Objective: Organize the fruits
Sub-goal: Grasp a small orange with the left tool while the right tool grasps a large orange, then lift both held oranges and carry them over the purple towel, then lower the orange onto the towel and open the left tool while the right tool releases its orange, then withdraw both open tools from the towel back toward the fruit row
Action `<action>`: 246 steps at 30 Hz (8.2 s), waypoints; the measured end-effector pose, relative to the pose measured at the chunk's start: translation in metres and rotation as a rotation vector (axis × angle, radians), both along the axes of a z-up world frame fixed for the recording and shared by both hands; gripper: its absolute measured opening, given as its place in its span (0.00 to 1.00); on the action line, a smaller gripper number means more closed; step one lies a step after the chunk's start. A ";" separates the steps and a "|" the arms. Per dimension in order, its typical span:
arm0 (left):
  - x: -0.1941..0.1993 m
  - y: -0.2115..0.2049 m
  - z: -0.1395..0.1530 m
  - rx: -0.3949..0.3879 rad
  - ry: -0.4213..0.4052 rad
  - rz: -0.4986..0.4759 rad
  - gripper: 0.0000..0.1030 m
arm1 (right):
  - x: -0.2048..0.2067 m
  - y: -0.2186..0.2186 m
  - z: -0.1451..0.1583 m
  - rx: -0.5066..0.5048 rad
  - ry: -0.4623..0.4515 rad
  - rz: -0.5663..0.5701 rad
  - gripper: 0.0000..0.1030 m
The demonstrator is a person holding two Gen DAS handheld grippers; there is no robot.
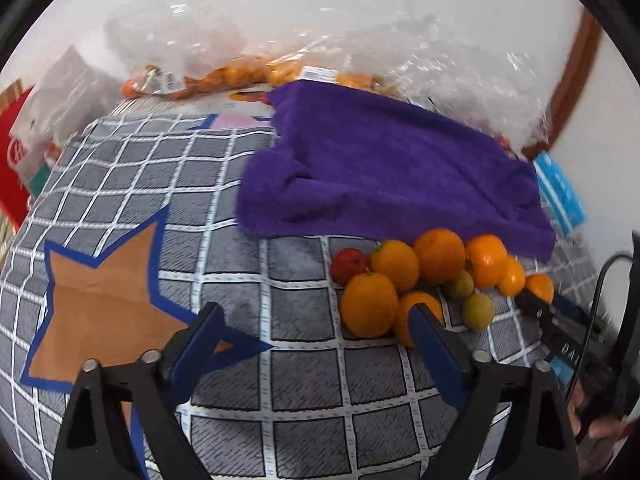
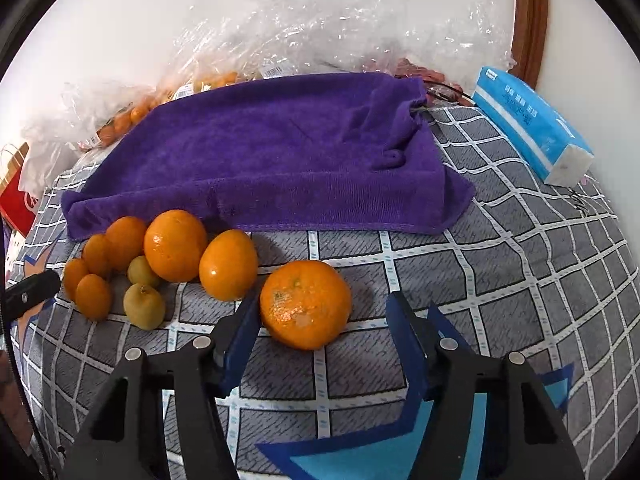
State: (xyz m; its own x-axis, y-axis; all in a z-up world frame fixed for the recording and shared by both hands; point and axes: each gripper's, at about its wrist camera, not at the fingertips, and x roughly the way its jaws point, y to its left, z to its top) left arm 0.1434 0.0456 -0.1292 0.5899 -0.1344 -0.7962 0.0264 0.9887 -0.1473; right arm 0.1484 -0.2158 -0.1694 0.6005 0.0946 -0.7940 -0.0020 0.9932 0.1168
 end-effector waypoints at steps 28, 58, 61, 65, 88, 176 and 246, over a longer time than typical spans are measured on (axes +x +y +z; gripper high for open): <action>0.004 -0.019 -0.008 -0.077 0.017 -0.062 0.30 | 0.000 0.008 0.000 -0.020 -0.020 0.043 0.42; -0.012 -0.031 -0.012 0.089 -0.070 -0.072 0.30 | -0.014 0.017 0.001 -0.041 -0.020 0.067 0.45; -0.013 -0.027 -0.011 0.029 -0.078 -0.084 0.30 | -0.015 0.012 0.001 -0.011 -0.025 0.055 0.42; -0.015 -0.024 -0.009 0.014 -0.096 -0.079 0.30 | -0.018 0.009 0.003 -0.010 -0.036 0.021 0.41; 0.001 -0.008 0.067 -0.027 -0.158 -0.001 0.30 | -0.010 0.013 0.090 0.059 -0.192 0.058 0.41; 0.101 -0.023 0.009 -0.078 -0.209 -0.020 0.44 | 0.108 0.012 0.016 0.103 -0.081 -0.017 0.43; -0.076 0.006 0.036 -0.003 -0.120 0.071 0.51 | -0.097 0.023 0.100 0.096 -0.212 -0.020 0.51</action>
State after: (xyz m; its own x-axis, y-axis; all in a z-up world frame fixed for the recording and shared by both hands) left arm 0.0673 0.0515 -0.0935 0.6892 -0.0913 -0.7188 -0.0262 0.9882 -0.1506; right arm 0.0516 -0.1924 -0.0696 0.7557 0.1501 -0.6375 -0.0174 0.9776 0.2095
